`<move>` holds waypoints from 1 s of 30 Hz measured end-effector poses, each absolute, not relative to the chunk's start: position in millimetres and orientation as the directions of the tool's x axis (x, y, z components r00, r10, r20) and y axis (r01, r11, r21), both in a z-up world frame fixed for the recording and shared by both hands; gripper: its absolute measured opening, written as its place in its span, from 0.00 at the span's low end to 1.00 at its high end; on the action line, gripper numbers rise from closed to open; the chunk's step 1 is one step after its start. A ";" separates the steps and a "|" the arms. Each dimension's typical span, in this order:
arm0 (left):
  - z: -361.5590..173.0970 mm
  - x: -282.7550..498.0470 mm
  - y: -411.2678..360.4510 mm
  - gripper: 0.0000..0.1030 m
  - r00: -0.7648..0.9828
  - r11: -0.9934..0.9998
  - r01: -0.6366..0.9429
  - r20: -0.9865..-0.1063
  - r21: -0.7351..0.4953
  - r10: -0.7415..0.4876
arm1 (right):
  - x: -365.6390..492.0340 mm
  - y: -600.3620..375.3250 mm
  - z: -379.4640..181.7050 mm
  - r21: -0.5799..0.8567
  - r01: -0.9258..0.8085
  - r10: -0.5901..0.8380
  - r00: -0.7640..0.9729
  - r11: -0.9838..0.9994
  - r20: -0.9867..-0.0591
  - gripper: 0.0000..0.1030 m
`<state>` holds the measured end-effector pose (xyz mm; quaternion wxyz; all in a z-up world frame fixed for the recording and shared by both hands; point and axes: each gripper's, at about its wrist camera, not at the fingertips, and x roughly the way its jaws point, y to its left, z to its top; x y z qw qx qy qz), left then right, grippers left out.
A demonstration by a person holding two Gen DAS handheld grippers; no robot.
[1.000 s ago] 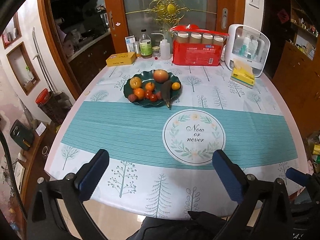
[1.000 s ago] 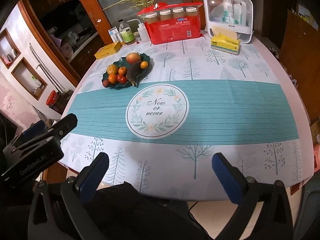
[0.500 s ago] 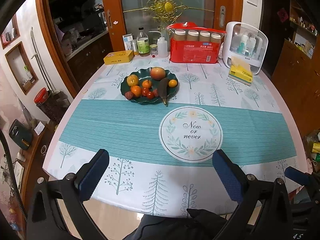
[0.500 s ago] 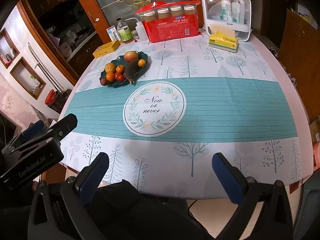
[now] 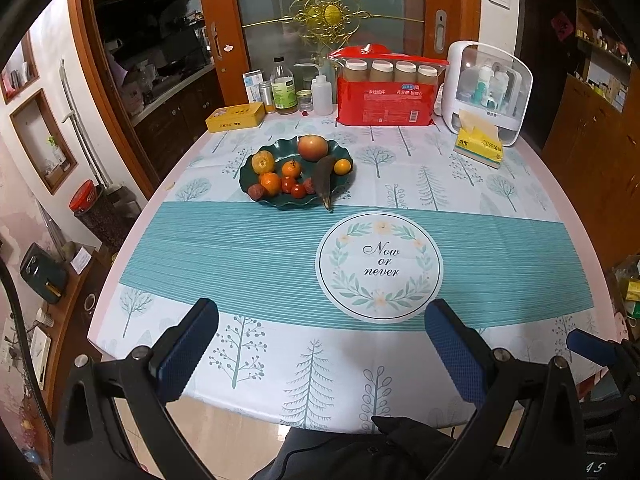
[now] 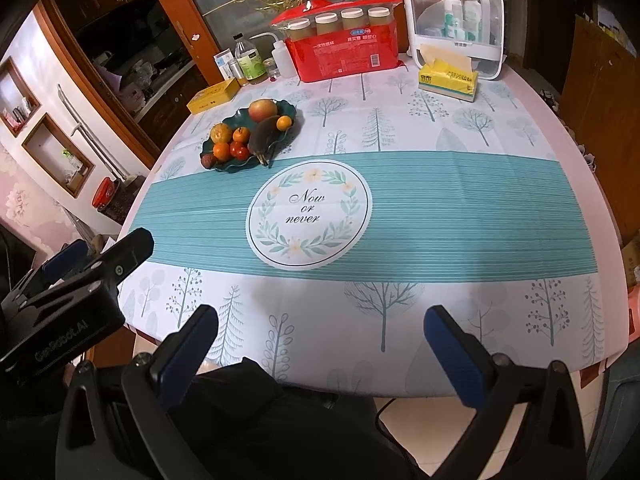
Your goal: Organize fruits
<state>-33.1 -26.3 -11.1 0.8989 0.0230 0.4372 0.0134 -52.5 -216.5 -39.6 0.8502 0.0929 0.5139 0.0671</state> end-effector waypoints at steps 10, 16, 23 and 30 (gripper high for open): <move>-8.9 -33.6 -32.5 0.99 0.618 0.998 -0.004 -0.784 0.063 0.053 | -52.8 -219.2 -39.9 0.228 -0.027 0.215 0.454 0.973 -0.865 1.00; -8.6 -32.8 -33.0 0.99 0.609 0.998 -0.011 -0.791 0.065 0.058 | -48.9 -220.1 -43.8 0.222 -0.033 0.213 0.445 0.975 -0.870 1.00; -10.0 -31.9 -32.7 0.99 0.611 0.997 -0.024 -0.788 0.070 0.070 | -42.4 -223.0 -43.6 0.232 -0.041 0.225 0.446 0.972 -0.866 1.00; -10.1 -26.1 -31.4 0.99 0.605 0.998 -0.015 -0.794 0.066 0.062 | -38.1 -223.7 -41.7 0.230 -0.046 0.226 0.444 0.972 -0.867 1.00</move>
